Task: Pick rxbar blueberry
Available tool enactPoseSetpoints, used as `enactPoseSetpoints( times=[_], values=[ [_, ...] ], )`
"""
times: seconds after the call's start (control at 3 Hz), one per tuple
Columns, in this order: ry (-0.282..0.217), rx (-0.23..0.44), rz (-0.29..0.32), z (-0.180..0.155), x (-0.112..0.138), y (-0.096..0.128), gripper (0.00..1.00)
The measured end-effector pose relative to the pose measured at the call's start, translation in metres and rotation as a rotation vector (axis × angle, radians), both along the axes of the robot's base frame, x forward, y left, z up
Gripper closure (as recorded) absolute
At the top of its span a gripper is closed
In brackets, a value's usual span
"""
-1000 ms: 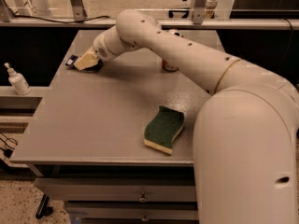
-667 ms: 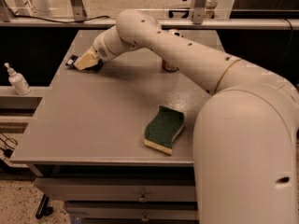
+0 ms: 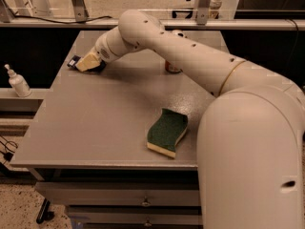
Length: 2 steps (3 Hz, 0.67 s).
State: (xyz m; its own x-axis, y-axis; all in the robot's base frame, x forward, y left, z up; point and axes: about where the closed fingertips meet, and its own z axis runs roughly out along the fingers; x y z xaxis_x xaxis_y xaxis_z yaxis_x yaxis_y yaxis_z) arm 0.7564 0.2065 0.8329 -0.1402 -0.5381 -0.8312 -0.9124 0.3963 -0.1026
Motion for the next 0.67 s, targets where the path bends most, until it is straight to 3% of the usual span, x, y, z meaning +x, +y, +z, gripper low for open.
enactPoseSetpoints(
  times=[0.33, 0.67],
  values=[
    [0.000, 0.000, 0.000, 0.0001, 0.0000, 0.0000, 0.00],
    [0.000, 0.000, 0.000, -0.0003, -0.0001, 0.0003, 0.00]
  ],
)
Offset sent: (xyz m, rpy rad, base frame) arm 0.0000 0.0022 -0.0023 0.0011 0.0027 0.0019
